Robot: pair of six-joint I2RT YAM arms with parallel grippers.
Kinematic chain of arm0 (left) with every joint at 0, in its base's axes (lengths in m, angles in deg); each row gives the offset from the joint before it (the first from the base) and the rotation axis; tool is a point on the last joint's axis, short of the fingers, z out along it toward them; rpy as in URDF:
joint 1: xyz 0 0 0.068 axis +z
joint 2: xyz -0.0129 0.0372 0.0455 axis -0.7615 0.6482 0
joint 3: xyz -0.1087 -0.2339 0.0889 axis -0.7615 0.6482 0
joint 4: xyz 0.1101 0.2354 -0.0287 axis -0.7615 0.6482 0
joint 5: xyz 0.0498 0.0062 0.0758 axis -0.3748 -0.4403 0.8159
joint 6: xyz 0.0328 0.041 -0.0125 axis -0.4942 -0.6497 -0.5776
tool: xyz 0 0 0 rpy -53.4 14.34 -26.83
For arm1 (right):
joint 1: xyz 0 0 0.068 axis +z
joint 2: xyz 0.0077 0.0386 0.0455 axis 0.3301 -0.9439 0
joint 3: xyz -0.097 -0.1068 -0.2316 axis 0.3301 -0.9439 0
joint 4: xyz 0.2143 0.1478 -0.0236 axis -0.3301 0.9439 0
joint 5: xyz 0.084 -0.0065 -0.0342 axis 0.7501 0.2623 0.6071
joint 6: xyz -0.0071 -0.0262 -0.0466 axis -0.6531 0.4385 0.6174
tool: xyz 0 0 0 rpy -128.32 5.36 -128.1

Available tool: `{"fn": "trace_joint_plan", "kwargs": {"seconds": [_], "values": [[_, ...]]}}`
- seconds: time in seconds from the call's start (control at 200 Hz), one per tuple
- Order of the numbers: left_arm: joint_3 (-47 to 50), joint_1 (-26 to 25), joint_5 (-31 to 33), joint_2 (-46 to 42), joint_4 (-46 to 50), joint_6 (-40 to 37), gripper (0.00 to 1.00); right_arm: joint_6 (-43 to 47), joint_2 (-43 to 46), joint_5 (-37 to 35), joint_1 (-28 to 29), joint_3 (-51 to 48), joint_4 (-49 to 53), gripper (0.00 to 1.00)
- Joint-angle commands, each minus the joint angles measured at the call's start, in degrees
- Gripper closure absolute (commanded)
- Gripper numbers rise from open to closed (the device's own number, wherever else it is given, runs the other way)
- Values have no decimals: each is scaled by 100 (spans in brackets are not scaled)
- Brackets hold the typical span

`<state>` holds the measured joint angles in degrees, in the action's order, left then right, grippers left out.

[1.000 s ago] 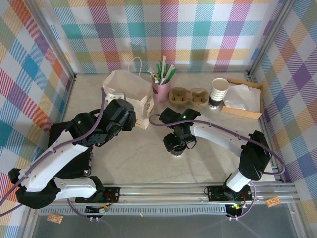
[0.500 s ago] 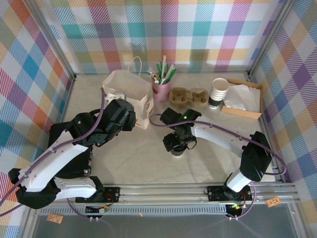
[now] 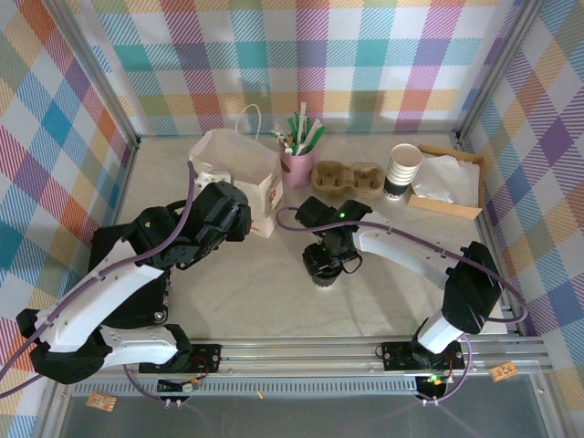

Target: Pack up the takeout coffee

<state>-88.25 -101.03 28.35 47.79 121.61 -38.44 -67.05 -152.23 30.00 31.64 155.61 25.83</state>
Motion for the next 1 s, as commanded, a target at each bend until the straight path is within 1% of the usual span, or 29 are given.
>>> {"fn": "trace_joint_plan", "kwargs": {"seconds": [0.0,0.26,0.39,0.63,0.8,0.995], "values": [[-60,73,2,11,125,-112,46,-18,1,-52,-38,-25,155,33],[-120,73,32,-36,-56,-283,46,-224,222,-213,-99,29,356,38],[-165,73,-128,-49,-357,-594,46,-420,549,-275,-192,-81,466,39],[-294,65,-380,8,-841,-1097,46,-822,1280,-344,-557,-515,830,41],[-383,64,-677,119,-1187,-1366,46,-968,1809,-347,-1107,-716,1203,42],[-687,38,-941,391,-1390,-1655,47,-750,2309,-363,-2144,-745,1531,43]]}}
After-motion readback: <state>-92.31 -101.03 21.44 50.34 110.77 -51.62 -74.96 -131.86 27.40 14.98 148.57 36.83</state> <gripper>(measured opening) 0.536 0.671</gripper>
